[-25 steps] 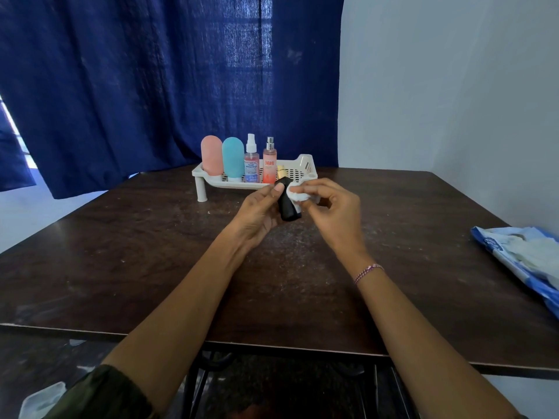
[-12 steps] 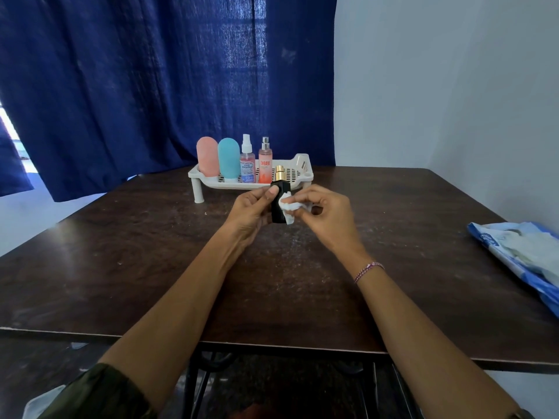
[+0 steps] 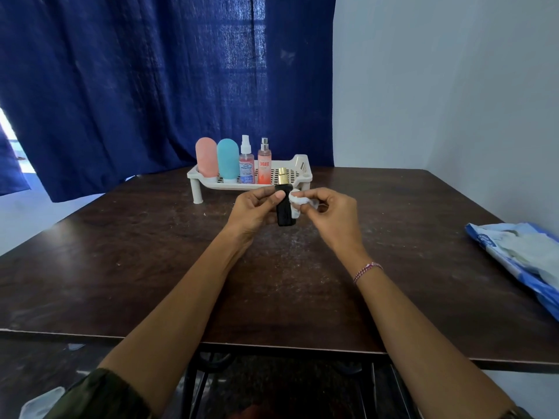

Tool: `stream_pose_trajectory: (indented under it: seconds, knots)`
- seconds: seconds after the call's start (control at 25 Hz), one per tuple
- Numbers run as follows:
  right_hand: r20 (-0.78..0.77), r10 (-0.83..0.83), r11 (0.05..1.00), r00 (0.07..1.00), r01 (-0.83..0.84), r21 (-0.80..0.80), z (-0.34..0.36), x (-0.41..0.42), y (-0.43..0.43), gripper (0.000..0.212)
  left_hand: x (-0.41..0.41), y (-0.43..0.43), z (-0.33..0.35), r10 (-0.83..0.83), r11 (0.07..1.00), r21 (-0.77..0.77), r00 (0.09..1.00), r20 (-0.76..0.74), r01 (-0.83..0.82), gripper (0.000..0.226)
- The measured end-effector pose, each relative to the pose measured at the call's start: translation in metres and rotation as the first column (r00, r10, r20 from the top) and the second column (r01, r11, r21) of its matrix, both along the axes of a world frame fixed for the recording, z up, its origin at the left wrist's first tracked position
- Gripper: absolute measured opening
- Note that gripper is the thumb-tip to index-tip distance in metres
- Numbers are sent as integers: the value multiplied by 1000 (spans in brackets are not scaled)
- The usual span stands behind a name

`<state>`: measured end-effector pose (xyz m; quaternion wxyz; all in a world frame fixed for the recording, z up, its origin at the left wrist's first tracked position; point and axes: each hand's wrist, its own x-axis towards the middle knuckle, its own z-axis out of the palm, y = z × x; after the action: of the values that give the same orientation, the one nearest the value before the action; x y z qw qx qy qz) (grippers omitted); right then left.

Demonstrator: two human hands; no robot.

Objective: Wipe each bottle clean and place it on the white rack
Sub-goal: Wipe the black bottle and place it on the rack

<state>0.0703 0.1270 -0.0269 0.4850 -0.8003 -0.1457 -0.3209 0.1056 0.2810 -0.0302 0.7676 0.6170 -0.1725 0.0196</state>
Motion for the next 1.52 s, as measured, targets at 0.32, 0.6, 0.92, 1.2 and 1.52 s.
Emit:
stream_pose_trajectory:
  seconds: [0.32, 0.6, 0.92, 1.2, 1.52]
  knots:
    - [-129, 135, 977, 982, -154, -146, -4, 1, 7, 13, 1, 1, 3, 243, 970, -43, 968, 55, -241, 36]
    - [-201, 48, 957, 978, -103, -271, -10, 2, 5, 22, -3, 2, 3, 343, 939, -12, 933, 111, -344, 41]
    - [-114, -96, 880, 989, 31, -473, -20, 10, 1, 40, 1, 4, -2, 371, 927, 5, 918, 143, -375, 40]
    - [38, 27, 985, 999, -20, -171, -15, 4, 12, 19, -2, 0, -2, 397, 915, 8, 902, 169, -404, 37]
    - [67, -52, 999, 996, 50, 19, -4, 5, 28, 31, -14, -18, 1, 445, 890, -126, 895, 39, -438, 21]
